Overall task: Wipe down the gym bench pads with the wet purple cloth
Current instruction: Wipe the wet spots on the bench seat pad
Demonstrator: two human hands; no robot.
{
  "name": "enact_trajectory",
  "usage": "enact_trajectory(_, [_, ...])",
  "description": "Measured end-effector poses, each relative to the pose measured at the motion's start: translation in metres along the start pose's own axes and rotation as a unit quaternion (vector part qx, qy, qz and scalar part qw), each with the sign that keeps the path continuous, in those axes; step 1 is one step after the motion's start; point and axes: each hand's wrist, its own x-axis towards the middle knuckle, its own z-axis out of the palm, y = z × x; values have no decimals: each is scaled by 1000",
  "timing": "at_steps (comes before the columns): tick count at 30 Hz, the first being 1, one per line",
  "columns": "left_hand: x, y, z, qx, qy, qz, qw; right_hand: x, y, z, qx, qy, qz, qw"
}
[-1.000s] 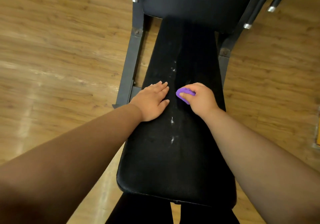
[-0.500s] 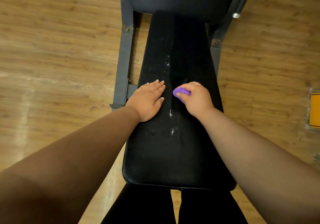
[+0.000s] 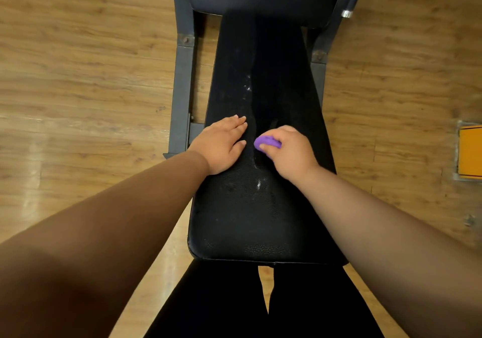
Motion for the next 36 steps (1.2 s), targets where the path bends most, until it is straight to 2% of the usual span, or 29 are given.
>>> enact_trajectory(6, [-26, 0, 3, 31, -35, 32, 998, -55, 2, -5, 23, -86, -84, 992])
enact_trajectory(8, [-36, 1, 5, 31, -35, 41, 998, -46, 3, -7, 3, -85, -83, 993])
enact_trajectory(13, [-46, 2, 11, 37, -20, 47, 998, -28, -3, 2, -21, -20, -17, 999])
enact_trajectory(17, [-46, 2, 12, 34, -12, 47, 998, -73, -7, 3, 30, -59, -59, 996])
enact_trajectory(21, [-49, 4, 11, 28, -10, 44, 999, -82, 1, -2, 14, -94, -95, 991])
enact_trajectory(27, [-54, 8, 10, 43, -14, 51, 998, -60, -3, 3, 10, -24, -26, 999])
enact_trajectory(32, [-78, 16, 20, 36, -30, 69, 996, -103, -1, -2, 21, -78, -71, 994])
enact_trajectory(36, [-92, 19, 22, 28, -24, 60, 998, -105, -1, -2, 4, -86, -54, 995])
